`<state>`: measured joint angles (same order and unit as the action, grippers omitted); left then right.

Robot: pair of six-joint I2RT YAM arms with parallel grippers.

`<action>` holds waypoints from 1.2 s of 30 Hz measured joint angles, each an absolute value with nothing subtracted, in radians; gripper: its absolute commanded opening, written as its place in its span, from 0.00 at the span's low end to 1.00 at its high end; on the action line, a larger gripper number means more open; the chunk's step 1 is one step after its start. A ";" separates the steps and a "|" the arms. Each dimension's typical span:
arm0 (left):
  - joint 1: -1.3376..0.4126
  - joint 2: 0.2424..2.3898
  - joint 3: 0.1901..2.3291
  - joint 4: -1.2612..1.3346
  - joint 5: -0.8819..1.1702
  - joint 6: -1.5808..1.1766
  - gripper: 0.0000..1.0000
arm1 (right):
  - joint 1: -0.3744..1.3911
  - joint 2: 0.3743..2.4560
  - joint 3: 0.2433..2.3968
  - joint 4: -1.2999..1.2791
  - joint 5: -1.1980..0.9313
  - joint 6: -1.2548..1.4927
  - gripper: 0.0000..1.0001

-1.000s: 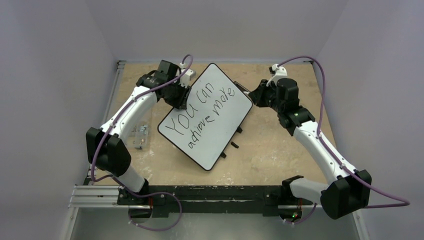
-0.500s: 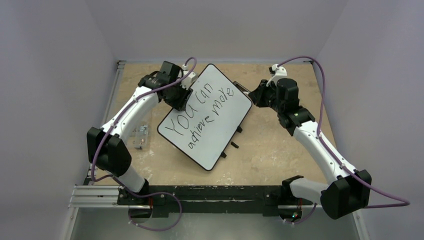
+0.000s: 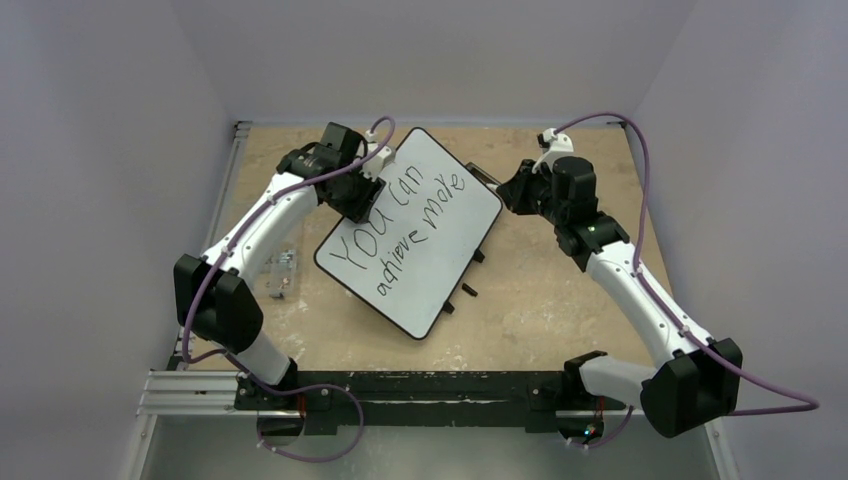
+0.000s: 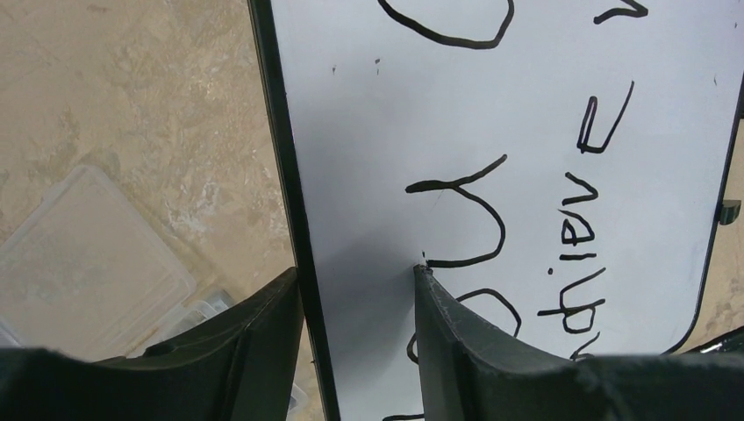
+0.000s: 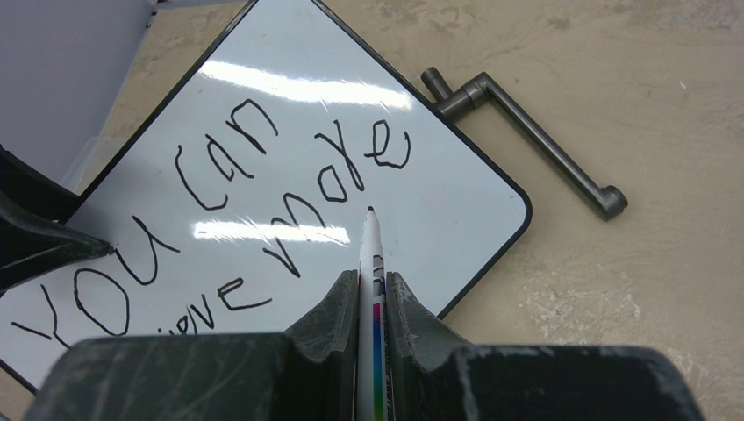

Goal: Write a sentence on the whiteboard
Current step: Put down the whiteboard on the whiteboard stand, then pick up the pen cap from the center of the board.

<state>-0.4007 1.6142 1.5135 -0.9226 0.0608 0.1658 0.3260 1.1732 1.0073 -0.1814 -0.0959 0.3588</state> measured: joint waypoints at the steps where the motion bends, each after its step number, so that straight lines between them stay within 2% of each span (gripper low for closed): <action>1: -0.401 1.614 1.515 -0.930 0.059 0.168 0.48 | 0.326 1.174 1.007 -0.181 -0.096 0.359 0.00; 15: -0.402 1.609 1.567 -0.974 0.048 0.194 0.54 | 0.326 1.186 1.007 -0.184 -0.093 0.359 0.00; 16: -0.402 1.603 1.572 -0.974 0.049 0.198 0.62 | 0.326 1.186 1.008 -0.187 -0.092 0.359 0.00; 20: -0.418 1.566 1.594 -0.975 0.048 0.214 0.64 | 0.326 1.187 1.018 -0.206 -0.084 0.358 0.00; 28: -0.613 1.512 1.653 -0.981 0.016 0.305 0.63 | 0.326 1.189 1.121 -0.244 -0.006 0.358 0.00; 36: -0.850 1.514 1.606 -0.950 0.043 0.437 0.60 | 0.326 1.184 1.296 -0.271 0.154 0.356 0.00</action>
